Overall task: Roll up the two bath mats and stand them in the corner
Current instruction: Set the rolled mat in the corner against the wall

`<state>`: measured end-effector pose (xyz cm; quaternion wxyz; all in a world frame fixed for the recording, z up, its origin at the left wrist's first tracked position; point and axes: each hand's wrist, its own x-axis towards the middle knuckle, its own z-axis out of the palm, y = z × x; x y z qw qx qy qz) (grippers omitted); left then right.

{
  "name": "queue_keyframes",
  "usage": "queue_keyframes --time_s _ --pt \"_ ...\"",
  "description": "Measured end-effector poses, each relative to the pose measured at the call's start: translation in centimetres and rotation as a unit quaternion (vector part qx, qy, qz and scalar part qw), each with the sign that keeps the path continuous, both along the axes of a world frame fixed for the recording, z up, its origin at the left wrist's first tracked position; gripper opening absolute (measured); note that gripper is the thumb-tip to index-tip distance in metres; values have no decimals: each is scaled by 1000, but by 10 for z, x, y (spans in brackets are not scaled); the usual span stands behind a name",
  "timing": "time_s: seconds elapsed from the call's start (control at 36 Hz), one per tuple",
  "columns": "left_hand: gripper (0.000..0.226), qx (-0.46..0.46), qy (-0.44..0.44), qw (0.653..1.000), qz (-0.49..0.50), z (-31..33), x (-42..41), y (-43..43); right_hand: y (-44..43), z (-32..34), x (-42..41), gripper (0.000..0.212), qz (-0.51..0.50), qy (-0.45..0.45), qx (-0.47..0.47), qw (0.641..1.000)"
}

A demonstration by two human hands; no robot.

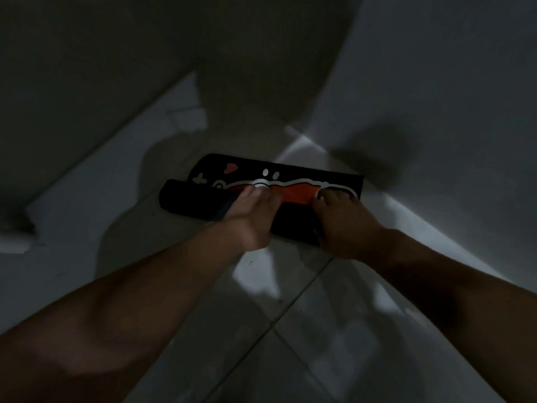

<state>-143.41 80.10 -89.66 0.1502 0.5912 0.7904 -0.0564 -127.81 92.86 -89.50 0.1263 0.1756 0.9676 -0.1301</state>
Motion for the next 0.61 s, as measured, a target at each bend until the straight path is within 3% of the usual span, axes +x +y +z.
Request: queue_keyframes --time_s 0.08,0.14,0.25,0.31,0.42,0.53,0.61 --pt "64 2 3 1000 -12 1 -1 4 1 0 0 78 32 -42 51 997" --pt "59 4 4 1000 6 3 -1 10 5 -1 -4 73 20 -42 49 998" --pt "64 46 8 997 63 9 -3 26 21 2 -13 53 -82 5 -45 996" --pt "67 59 38 997 20 4 -7 32 27 1 -16 51 -85 -2 -12 996" --pt "81 -4 108 994 -30 -2 -16 39 25 0 -18 68 -45 4 102 994" --pt "76 0 81 996 -30 2 -24 55 22 -4 -12 80 -9 -2 125 992" --pt "70 21 82 996 -14 8 -27 71 28 -7 -19 69 -30 -27 105 994"
